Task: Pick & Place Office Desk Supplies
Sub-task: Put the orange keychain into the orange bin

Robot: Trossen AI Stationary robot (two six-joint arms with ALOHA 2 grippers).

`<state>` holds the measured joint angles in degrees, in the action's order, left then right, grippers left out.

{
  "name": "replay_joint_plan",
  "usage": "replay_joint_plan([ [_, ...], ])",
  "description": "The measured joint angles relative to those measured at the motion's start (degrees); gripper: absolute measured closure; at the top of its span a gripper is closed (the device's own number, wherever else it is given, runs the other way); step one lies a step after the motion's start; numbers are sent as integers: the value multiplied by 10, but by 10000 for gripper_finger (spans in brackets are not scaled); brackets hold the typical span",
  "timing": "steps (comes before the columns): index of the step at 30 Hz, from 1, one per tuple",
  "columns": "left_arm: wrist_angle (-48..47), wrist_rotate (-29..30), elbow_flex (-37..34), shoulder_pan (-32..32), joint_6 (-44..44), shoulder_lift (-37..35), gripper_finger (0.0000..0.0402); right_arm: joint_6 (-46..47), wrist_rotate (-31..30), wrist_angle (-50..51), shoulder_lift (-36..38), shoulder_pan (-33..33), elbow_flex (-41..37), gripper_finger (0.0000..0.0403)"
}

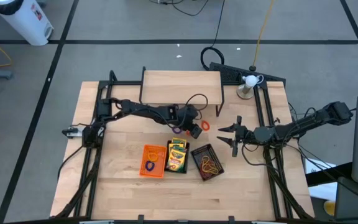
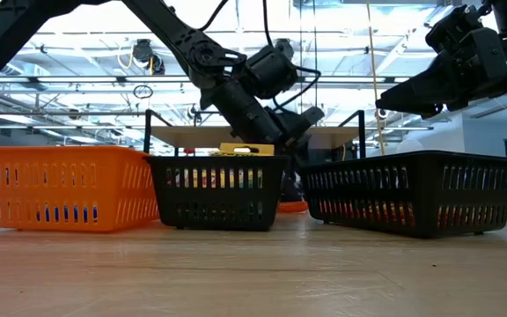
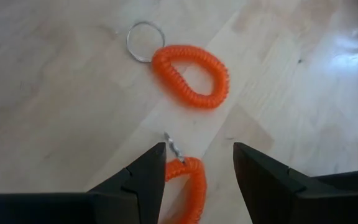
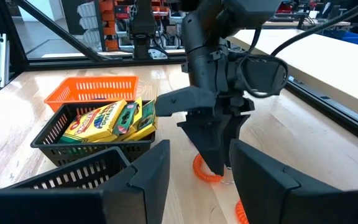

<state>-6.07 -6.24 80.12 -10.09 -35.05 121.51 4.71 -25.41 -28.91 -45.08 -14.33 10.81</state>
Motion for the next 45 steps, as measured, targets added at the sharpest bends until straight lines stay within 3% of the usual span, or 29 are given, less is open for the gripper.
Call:
replay_joint_plan([
  [11, 3, -17, 0, 2, -29, 13, 215, 1, 0, 0, 0, 0, 0, 247],
  [19, 67, -49, 1, 7, -54, 44, 216, 2, 0, -3, 0, 0, 0, 247],
  [28, 57, -78, 1, 7, -55, 45, 216, 2, 0, 0, 0, 0, 0, 247],
  [45, 17, -110, 1, 10, 101, 45, 216, 2, 0, 0, 0, 0, 0, 247],
])
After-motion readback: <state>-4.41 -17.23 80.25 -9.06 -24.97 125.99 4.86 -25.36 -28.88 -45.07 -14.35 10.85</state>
